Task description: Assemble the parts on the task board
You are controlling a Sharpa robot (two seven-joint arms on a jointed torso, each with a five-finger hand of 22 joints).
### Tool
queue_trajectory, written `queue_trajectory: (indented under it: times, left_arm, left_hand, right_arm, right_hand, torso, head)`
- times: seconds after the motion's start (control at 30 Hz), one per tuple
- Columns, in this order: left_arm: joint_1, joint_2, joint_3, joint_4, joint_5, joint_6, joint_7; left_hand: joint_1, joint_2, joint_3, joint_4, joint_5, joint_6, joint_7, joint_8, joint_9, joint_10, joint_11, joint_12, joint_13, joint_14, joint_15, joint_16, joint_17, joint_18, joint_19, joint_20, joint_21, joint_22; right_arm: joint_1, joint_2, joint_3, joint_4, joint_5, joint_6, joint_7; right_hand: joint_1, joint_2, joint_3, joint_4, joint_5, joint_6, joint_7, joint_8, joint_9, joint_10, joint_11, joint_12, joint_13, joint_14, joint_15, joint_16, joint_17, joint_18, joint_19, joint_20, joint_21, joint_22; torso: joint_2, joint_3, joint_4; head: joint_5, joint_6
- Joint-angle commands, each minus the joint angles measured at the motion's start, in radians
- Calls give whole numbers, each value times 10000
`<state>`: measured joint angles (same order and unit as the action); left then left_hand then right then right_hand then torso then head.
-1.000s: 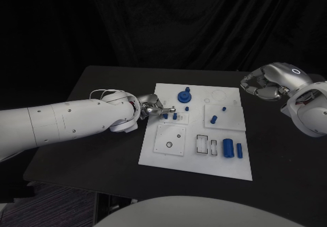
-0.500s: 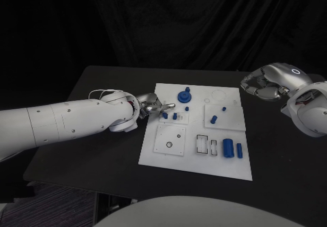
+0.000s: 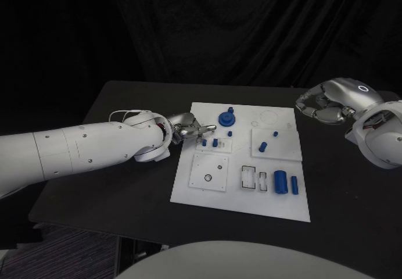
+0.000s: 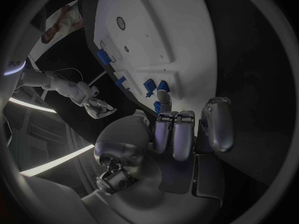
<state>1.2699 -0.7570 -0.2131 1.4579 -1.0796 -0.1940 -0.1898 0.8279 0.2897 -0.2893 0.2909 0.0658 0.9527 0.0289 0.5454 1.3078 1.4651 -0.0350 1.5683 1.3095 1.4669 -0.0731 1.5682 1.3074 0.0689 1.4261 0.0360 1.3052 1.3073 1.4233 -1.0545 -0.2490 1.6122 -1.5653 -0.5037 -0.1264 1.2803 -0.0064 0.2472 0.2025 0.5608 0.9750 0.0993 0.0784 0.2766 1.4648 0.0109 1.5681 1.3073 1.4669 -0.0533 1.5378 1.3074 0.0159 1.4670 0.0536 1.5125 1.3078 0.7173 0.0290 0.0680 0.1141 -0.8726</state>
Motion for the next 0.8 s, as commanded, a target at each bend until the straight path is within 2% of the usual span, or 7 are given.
queue_trajectory:
  times: [0.03,0.27,0.37,0.5,0.6,0.67,0.8]
  left_arm:
    - [-21,21,5,2,1,-127,357]
    - [-21,-28,5,-40,-251,-915,892]
    - [-21,-76,5,-114,-854,-1969,1712]
    - [-17,-103,7,-339,-1728,-3578,3647]
    - [-4,-55,8,-508,-1994,-4107,4847]
    - [24,16,8,-629,-2087,-4172,5444]
    - [134,315,9,-997,-2209,-3445,6073]
  left_hand:
    - [91,-8,-67,4,43,-184,8,-248,283,1057,10,25,2613,1039,-20,26,2634,-48,28,26,4,1790]
    - [441,-13,-59,0,500,-414,46,-446,185,1057,37,25,2613,1039,0,26,2634,-49,24,35,1,1790]
    - [2167,-735,-170,-106,2286,-863,101,-660,207,1057,94,25,2613,1039,28,26,2634,-39,-18,71,-59,1771]
    - [3763,-1086,-24,-35,3009,-1640,353,-1128,48,1024,292,-13,2584,1039,248,26,2634,72,-445,193,-608,1622]
    - [5129,-1336,280,41,3151,-2195,636,-1636,-397,-1001,561,-2010,1212,647,508,-125,2266,282,-1604,453,-1847,1282]
    - [6121,-1397,633,-9,3060,-2511,788,-2278,-1145,-5054,764,-5717,-1066,-248,705,-471,1485,218,-1637,570,-1565,1351]
    - [7553,-1471,1609,26,1560,-2120,1038,-3624,-3368,-8110,1231,-9222,-3620,-775,955,-787,694,156,-1407,857,-1006,1444]
  right_arm:
    - [-27,0,8,-6,-27,44,-194]
    - [-28,-34,8,11,-27,17,-194]
    - [-28,-60,8,23,-27,0,-189]
    - [-28,-92,8,35,-27,-40,-174]
    - [-29,-97,8,40,-27,-87,-150]
    - [-29,-97,8,42,-27,-116,-137]
    - [-29,-104,8,40,-26,-154,-115]
  right_hand:
    - [57,-20,56,-8,59,64,-14,-45,-12,1060,-63,27,2635,845,-73,-52,1682,27,717,-42,-50,2384]
    - [56,-18,61,-11,60,63,-14,-46,-12,1060,-64,27,2635,845,-73,-52,1681,28,716,-43,-52,2383]
    - [53,-14,71,-16,62,61,-13,-47,-13,1060,-66,27,2635,844,-74,-53,1678,29,713,-43,-57,2381]
    - [46,-14,74,-15,61,58,-11,-49,-14,1060,-65,27,2635,845,-75,-52,1682,28,716,-44,-52,2383]
    - [39,-13,74,-12,60,60,-9,-49,-14,1060,-64,27,2635,845,-75,-52,1683,29,714,-44,-56,2382]
    - [39,-13,74,-12,60,60,-9,-49,-14,1060,-64,27,2635,845,-75,-52,1683,29,714,-44,-56,2382]
    - [39,-13,74,-12,60,60,-9,-49,-14,1060,-64,27,2635,845,-75,-52,1683,29,714,-44,-56,2382]
  torso:
    - [1,2,1]
    - [0,-1,2]
    - [-2,0,5]
    - [4,1,8]
    - [6,-1,-2]
    - [8,3,-14]
    - [18,10,-7]
  head:
    - [4,0]
    - [-8,0]
    - [-31,0]
    - [-69,0]
    - [-95,0]
    - [-114,0]
    - [-165,0]
